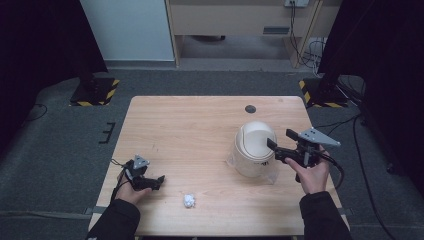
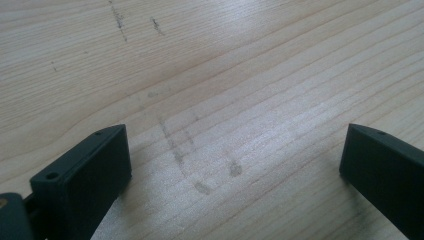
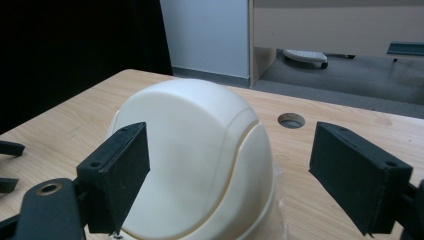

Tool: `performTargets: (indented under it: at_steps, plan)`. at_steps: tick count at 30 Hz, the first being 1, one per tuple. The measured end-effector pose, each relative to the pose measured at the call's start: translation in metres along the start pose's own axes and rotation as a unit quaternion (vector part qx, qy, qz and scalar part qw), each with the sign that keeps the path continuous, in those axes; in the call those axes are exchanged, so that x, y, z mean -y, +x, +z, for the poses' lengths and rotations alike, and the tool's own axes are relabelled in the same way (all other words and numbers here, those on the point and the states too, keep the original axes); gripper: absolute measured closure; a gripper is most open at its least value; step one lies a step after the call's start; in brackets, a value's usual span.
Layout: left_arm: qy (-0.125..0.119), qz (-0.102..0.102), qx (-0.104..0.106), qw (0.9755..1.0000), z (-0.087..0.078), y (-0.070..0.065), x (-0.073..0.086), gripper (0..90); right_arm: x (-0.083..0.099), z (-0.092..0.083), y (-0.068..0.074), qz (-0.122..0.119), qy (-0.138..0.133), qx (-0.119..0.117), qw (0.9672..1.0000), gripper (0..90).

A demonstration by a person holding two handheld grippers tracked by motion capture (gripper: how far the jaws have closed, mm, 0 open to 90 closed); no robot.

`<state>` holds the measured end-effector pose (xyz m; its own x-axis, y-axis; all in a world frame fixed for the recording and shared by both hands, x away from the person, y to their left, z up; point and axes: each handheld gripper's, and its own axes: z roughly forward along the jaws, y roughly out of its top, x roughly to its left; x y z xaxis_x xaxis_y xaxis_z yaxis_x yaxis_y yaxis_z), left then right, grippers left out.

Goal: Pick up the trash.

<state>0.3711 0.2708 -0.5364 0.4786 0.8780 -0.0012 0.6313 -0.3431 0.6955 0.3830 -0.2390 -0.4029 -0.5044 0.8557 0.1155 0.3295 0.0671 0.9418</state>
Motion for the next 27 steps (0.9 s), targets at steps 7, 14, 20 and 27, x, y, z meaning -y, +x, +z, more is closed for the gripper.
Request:
performTargets:
  at_steps: [7, 14, 20, 27]
  plan:
    - [0.000, 0.000, 0.000, 1.0000, 0.000, 0.000, 0.000, 0.0, 0.007, 0.009, 0.003, -0.010, 0.016, 0.001, 0.9998, 16.9]
    - [0.000, 0.000, 0.000, 1.0000, 0.000, 0.000, 0.000, 0.0, 0.016, 0.014, -0.002, -0.005, 0.035, 0.002, 0.9994, 15.3]
    - [0.000, 0.000, 0.000, 1.0000, 0.000, 0.000, 0.000, 0.0, 0.021, 0.018, -0.004, -0.006, 0.052, -0.002, 0.9986, 15.0]
    - [0.000, 0.000, 0.000, 1.0000, 0.000, 0.000, 0.000, 0.0, 0.025, 0.025, -0.007, -0.005, 0.067, -0.003, 0.9977, 14.6]
